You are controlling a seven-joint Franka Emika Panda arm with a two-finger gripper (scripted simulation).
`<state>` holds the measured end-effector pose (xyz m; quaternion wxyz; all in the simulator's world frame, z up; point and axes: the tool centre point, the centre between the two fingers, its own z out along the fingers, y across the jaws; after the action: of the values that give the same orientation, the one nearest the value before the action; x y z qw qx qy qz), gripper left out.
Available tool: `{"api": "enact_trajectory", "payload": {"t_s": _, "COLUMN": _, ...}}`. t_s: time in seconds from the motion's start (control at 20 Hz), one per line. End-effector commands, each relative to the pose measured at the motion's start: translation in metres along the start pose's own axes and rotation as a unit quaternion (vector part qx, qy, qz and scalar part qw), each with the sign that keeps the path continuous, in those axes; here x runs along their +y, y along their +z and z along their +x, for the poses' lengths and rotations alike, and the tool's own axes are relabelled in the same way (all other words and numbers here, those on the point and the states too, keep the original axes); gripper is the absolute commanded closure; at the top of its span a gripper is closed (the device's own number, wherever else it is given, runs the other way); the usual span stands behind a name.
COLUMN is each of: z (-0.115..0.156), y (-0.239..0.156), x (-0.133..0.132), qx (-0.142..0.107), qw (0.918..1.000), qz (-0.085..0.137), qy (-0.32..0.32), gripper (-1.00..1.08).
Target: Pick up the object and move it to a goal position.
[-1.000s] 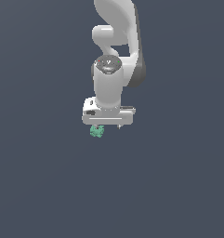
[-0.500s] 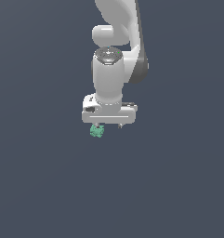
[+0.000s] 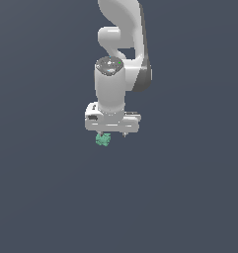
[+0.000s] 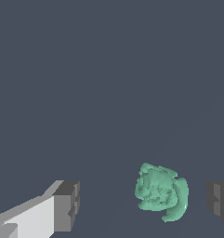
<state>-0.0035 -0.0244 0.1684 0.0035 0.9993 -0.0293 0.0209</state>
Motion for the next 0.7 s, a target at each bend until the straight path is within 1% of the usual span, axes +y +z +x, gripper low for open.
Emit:
{"api": "enact_trajectory", "payload": {"t_s": 0.0, "z": -0.009, "y": 0.012, "x": 0.009, "qx": -0.003, "qw": 0.9998, "qz": 0.001, "qy": 0.020, "gripper": -0.92}}
{"api": "enact_trajectory", "payload": {"t_s": 0.35, "z": -0.044, "y": 0.053, "x": 0.041, "qx": -0.015, "qw": 0.9954, "qz": 0.002, "qy": 0.094, "gripper": -0.92}}
{"api": "enact_trajectory", "payload": {"t_s": 0.65, "z": -0.064, "y": 0.072, "x": 0.057, "qx": -0.020, "qw": 0.9910, "qz": 0.000, "qy": 0.132, "gripper": -0.92}}
